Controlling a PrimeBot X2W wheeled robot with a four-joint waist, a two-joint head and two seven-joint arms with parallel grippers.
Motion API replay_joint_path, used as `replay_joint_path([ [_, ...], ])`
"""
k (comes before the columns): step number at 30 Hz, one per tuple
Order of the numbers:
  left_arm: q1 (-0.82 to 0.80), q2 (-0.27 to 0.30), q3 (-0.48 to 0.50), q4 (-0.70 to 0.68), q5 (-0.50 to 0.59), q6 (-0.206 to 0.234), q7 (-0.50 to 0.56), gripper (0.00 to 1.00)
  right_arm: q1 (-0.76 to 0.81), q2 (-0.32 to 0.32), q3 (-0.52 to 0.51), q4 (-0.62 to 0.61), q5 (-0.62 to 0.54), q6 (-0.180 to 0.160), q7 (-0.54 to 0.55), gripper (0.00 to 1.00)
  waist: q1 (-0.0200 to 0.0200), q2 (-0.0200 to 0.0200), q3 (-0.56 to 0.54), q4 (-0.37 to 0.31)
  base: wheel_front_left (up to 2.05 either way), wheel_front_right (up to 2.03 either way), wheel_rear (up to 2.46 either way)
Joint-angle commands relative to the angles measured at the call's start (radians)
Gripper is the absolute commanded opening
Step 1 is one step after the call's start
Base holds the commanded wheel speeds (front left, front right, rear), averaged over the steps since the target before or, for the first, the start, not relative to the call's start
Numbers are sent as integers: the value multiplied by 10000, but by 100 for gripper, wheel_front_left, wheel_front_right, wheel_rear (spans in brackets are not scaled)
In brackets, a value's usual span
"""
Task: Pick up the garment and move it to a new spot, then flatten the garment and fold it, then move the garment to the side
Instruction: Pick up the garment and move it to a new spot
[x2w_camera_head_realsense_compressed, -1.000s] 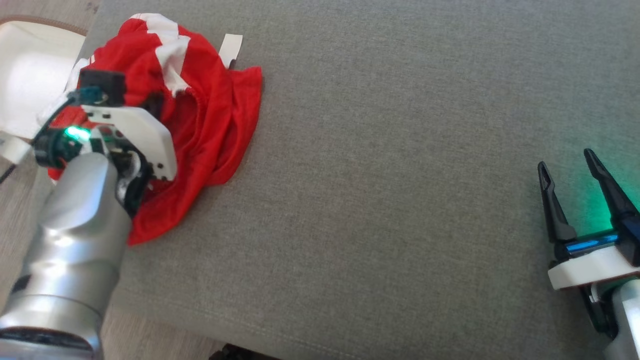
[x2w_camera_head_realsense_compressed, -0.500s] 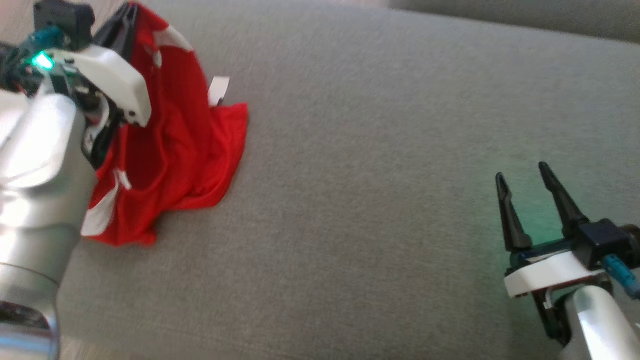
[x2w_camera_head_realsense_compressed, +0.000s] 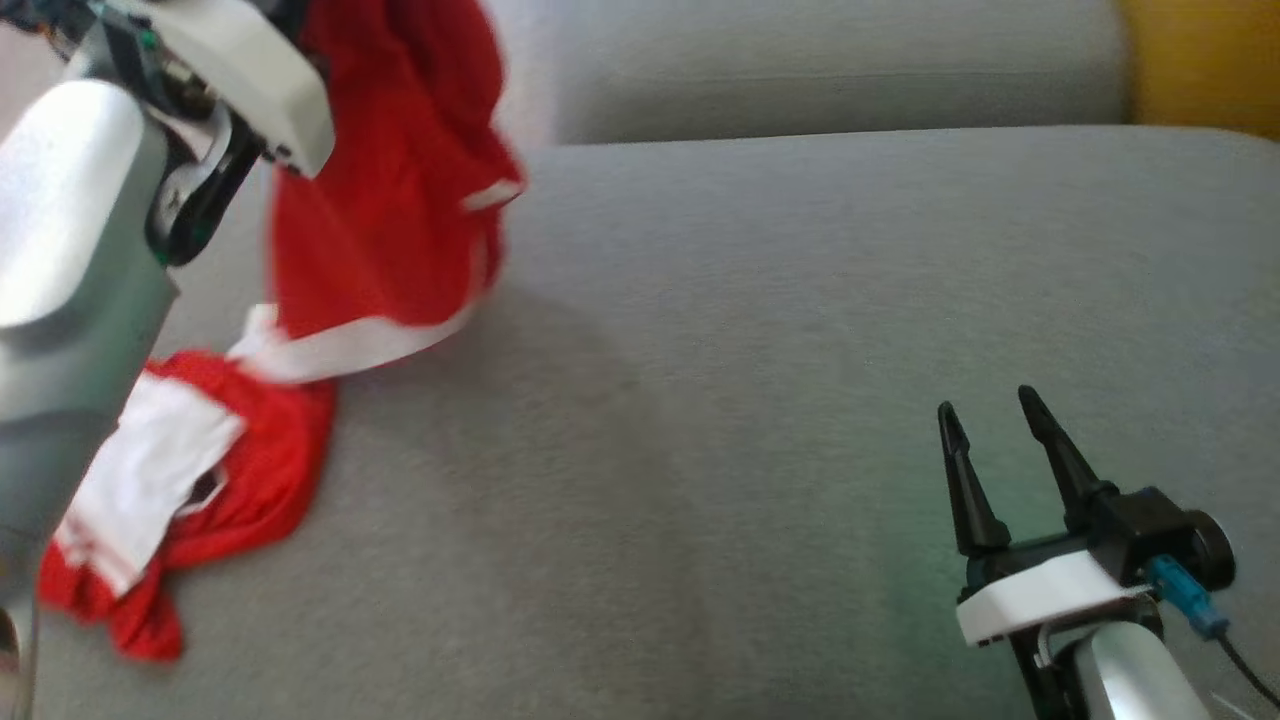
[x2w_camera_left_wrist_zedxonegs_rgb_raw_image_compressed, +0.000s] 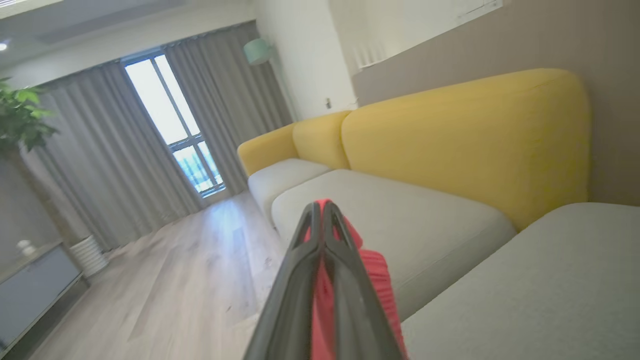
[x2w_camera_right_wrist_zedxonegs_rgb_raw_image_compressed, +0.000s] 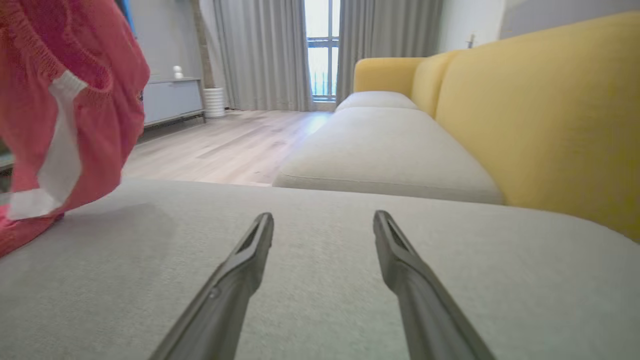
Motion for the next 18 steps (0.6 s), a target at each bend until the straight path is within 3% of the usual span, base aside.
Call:
replay_joint_path([
  [1, -968, 409, 264, -554, -93, 18, 60, 0, -296, 29, 220, -322, -41, 75, -111, 100, 2, 0, -439, -1268, 0, 0, 0],
  [9, -1047, 22, 100, -1378, -606, 20, 255, 0, -444, 152, 240, -420, -57, 75, -111, 100, 2, 0, -202, -3080, 0, 0, 0],
  [18, 528, -500, -696, -1816, -1154, 101, 588, 0, -613, 246, -9, -619, 26, 75, -111, 100, 2, 0, 660, -3947, 0, 0, 0],
])
